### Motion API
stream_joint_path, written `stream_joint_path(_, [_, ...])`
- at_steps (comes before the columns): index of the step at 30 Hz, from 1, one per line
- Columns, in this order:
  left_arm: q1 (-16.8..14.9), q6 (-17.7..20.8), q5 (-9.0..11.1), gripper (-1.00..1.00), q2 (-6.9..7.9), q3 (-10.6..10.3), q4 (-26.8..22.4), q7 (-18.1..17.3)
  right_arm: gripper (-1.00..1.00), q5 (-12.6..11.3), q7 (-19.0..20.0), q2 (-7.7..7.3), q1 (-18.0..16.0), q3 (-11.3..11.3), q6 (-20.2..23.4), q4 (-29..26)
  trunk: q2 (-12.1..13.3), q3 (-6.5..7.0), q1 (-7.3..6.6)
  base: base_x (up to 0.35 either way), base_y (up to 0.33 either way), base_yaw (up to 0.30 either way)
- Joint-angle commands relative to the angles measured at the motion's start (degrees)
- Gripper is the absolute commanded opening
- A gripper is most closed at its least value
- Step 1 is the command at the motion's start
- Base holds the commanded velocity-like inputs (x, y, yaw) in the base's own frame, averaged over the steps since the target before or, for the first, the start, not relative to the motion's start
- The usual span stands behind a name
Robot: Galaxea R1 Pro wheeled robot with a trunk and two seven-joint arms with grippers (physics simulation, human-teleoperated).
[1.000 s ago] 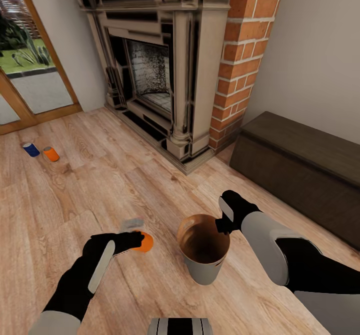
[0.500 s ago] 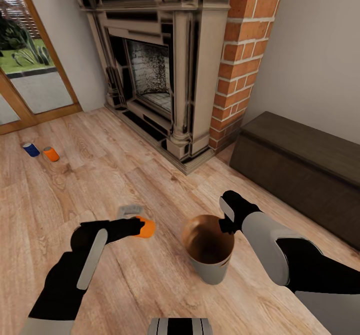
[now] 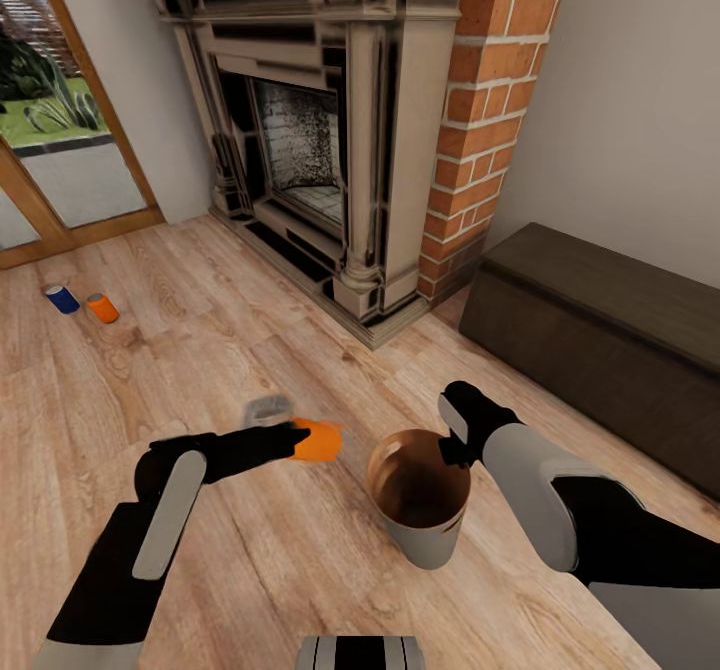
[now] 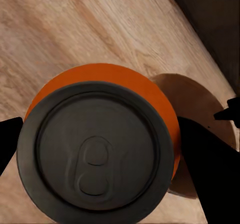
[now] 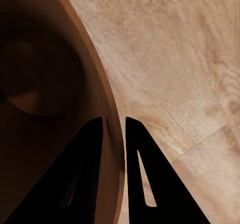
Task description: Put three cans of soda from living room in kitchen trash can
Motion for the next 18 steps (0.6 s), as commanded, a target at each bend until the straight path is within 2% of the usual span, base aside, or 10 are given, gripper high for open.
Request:
stream_joint_path(1, [0.0,0.0,1.0,-1.0,0.03,0.0,0.0,0.0,-1.0,-0.8,0.2,0.04,0.0,-0.3,0.0,0.0,0.0,0.0,0.0,0.0,0.0,0.0])
stream_joint_path(2, [0.0,0.0,4.0,-1.0,0.12,0.1,0.0,0.0,-1.0,-0.8,0.1,0.11,0.0,-0.2,0.0,0.0,0.0,0.0,0.0,0.0,0.0,0.0])
stream_joint_path(3, [0.0,0.0,5.6,-1.0,0.24,0.1,0.0,0.0,-1.0,-0.8,0.1,0.14,0.0,-0.2,0.0,0.0,0.0,0.0,0.0,0.0,0.0,0.0])
stream_joint_path(4, [-0.1,0.0,9.0,-1.0,0.99,0.1,0.0,0.0,-1.0,-0.8,0.1,0.17,0.0,-0.2,0.0,0.0,0.0,0.0,0.0,0.0,0.0,0.0])
stream_joint_path(6, [-0.2,0.0,12.0,-1.0,1.82,0.1,0.0,0.0,-1.0,-0.8,0.1,0.2,0.0,-0.2,0.0,0.0,0.0,0.0,0.0,0.0,0.0,0.0])
stream_joint_path(7, [-0.2,0.0,14.7,-1.0,2.55,0.1,0.0,0.0,-1.0,-0.8,0.1,0.21,0.0,-0.2,0.0,0.0,0.0,0.0,0.0,0.0,0.0,0.0])
stream_joint_path(10, [-0.2,0.0,18.5,-1.0,3.8,0.1,0.0,0.0,-1.0,-0.8,0.1,0.23,0.0,-0.2,0.0,0.0,0.0,0.0,0.0,0.0,0.0,0.0])
stream_joint_path(14, [-0.3,0.0,23.3,-1.0,6.29,0.2,0.0,0.0,-1.0,-0.9,0.1,0.29,0.0,-0.2,0.0,0.1,0.0,0.0,0.0,0.0,0.0,0.0])
stream_joint_path(15, [-0.3,0.0,25.2,-1.0,7.32,0.2,0.0,0.0,-1.0,-0.9,0.1,0.3,0.0,-0.2,0.0,0.1,0.0,0.0,0.0,0.0,0.0,0.0])
stream_joint_path(18, [-0.3,0.0,28.2,-1.0,9.0,0.3,0.0,0.0,-1.0,-0.9,0.1,0.31,0.0,-0.1,0.0,0.1,0.0,0.0,0.0,0.0,0.0,0.0])
